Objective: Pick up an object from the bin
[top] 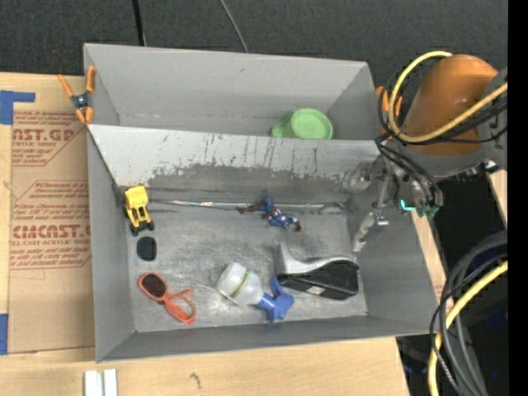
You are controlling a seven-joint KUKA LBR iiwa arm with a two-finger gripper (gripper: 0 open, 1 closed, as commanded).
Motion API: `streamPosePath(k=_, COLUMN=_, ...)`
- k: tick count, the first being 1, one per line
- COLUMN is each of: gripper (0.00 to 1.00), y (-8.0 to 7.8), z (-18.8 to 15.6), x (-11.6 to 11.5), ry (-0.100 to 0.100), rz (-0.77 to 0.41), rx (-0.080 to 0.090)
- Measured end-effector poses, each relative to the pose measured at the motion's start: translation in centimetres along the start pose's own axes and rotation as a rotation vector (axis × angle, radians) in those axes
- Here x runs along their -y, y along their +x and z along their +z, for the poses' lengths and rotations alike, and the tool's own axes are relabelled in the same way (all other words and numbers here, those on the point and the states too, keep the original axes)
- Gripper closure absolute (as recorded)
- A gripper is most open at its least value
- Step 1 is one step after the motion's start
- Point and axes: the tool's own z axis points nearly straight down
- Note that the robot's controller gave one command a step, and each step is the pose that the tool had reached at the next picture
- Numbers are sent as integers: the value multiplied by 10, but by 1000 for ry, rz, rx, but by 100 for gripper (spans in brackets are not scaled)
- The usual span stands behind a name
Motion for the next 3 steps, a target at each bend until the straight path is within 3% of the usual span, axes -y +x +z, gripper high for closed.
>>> streamPosePath(k=2, gripper=0, y=-1, z=-3, x=-1, ry=2, rz=-16, rx=10)
streamPosePath(k=3, gripper=0, y=-1, z=19, x=19, ry=1, rz=-162, rx=7)
